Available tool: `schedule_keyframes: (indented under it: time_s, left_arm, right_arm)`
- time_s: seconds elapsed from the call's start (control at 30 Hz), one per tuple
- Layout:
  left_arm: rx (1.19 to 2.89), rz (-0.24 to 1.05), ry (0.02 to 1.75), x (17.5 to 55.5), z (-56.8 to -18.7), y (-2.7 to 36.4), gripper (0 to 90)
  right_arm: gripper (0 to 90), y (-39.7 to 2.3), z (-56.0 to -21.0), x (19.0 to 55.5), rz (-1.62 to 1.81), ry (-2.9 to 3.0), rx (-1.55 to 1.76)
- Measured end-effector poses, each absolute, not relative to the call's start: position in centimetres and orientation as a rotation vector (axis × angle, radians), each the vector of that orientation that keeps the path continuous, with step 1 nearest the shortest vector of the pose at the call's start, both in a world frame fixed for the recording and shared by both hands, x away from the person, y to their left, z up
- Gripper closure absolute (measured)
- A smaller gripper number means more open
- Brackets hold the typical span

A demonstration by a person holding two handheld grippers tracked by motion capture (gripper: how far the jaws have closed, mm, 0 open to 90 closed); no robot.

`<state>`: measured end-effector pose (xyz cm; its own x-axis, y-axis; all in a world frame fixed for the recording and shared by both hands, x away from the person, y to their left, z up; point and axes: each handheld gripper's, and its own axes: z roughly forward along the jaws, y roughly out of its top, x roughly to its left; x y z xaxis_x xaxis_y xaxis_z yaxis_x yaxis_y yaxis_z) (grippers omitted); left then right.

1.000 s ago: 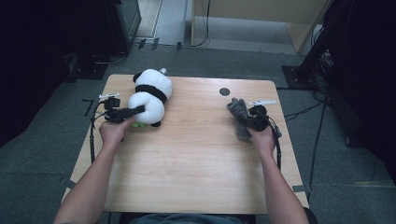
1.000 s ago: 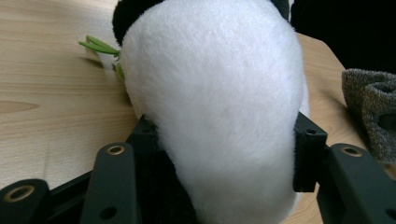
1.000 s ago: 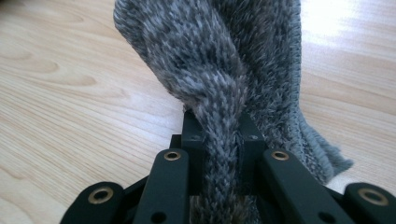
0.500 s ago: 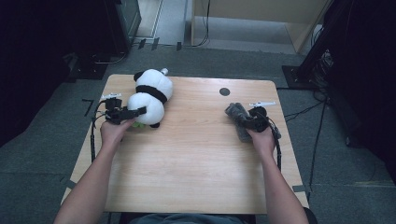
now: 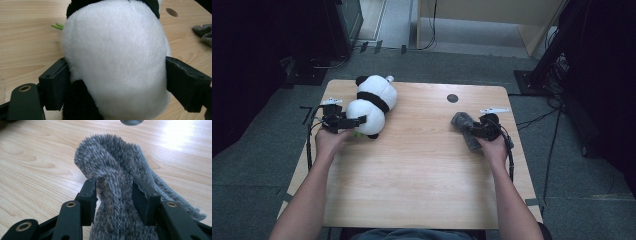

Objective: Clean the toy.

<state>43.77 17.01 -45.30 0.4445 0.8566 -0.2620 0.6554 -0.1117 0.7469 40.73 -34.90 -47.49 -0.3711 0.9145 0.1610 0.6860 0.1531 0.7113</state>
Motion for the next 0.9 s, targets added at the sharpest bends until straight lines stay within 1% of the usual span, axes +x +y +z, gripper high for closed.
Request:
schedule_keyframes:
  time_s: [0.03,0.13,0.23,0.37,0.47,0.67,0.77,0.9]
  left_arm:
    - [1.846,0.3,1.279,43.7,-45.1,17.1,14.4]
    - [1.852,0.254,1.284,43.8,-45.2,17.1,13.5]
    - [1.834,0.272,1.276,43.7,-44.9,17.1,13.2]
    - [1.813,0.22,1.255,43.8,-44.7,17.2,11.9]
    - [1.809,0.249,1.252,43.7,-44.4,17.1,9.9]
    - [1.81,0.325,1.235,43.1,-43.4,16.7,10.0]
    - [1.823,0.364,1.187,42.6,-42.5,16.3,10.3]
    - [1.828,0.369,1.129,42.0,-41.6,15.2,10.9]
  right_arm:
    - [55.5,-34.9,-47.4,40.7,1.05,2.124,1.535]
    - [54.9,-34.8,-47.3,40.6,1.059,2.13,1.529]
    - [54.8,-34.5,-47.3,40.7,1.047,2.147,1.522]
    - [54.2,-34.2,-47.3,40.6,1.037,2.161,1.51]
    - [53.9,-34.1,-47.2,40.6,1.037,2.162,1.507]
    - [52.1,-34.3,-46.9,40.5,1.046,2.153,1.509]
    - [50.7,-34.4,-46.4,40.3,1.037,2.149,1.501]
    - [49.4,-34.4,-45.5,39.8,1.082,2.137,1.493]
